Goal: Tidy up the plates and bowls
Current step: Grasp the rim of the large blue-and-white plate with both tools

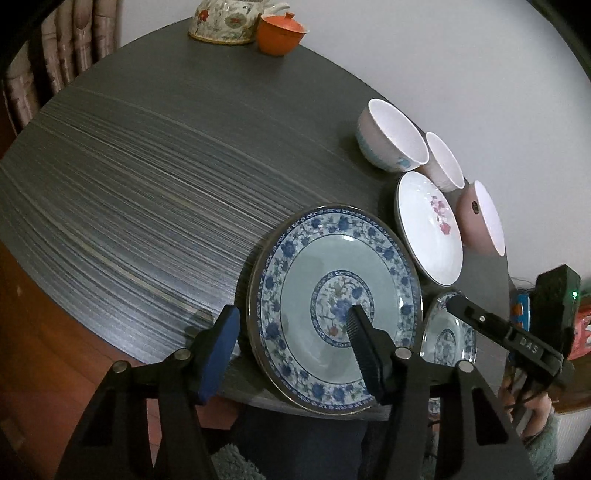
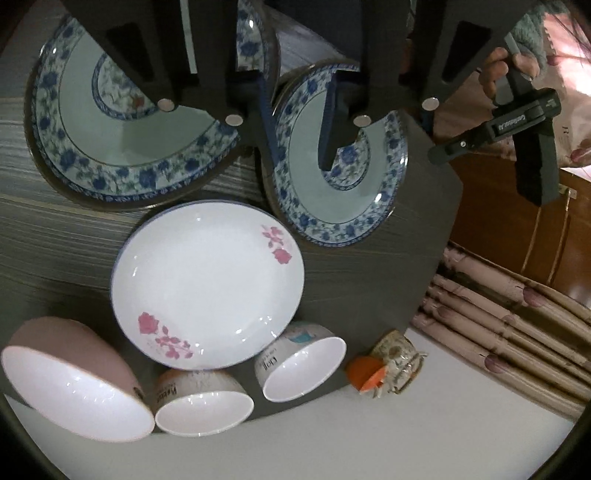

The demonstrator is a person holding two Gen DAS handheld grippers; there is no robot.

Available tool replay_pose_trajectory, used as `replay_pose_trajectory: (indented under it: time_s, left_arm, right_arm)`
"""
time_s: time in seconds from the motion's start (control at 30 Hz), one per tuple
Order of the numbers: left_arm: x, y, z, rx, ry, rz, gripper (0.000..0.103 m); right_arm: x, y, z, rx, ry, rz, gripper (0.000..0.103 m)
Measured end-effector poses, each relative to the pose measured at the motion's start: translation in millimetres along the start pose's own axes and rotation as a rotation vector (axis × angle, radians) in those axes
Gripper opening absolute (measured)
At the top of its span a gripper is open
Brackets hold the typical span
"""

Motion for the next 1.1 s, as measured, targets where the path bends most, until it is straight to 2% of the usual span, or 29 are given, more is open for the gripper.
replay_pose_trajectory:
  time_s: [0.3, 0.8, 0.97, 1.1]
  left_arm:
    - [-4.4, -13.1, 3.0, 0.020, 0.008, 0.052, 0.052]
    - [4.8, -26.8, 10.5, 0.035, 0.034, 0.109, 0.046]
    - [9.5, -35.4, 12.3, 0.017, 0.033, 0.130, 0.038]
    - [12.6, -44.3, 10.3, -0.001, 0.024, 0.148, 0.026]
  right_arm:
    - [-7.7, -25.1, -17.6, 0.028, -0.013, 0.063, 0.020]
    - [-8.6, -42.8, -28.3, 0.034, -0.008, 0.107, 0.019]
    - [-7.7, -46.5, -26.5, 0.035, -0.005, 0.114, 0.019]
    - [-7.7, -48.9, -26.4, 0.031, -0.009, 0.115, 0.019]
Point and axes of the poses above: each gripper's, at about its wrist camera, not at the fingertips, and y roughly against the way its jaws point, z to its left, x to its underside, the point moved 8 cm from there along -y, roughly the way its jaws point, and after that the axes turned 12 degrees about -x, right-handed, at the moved point
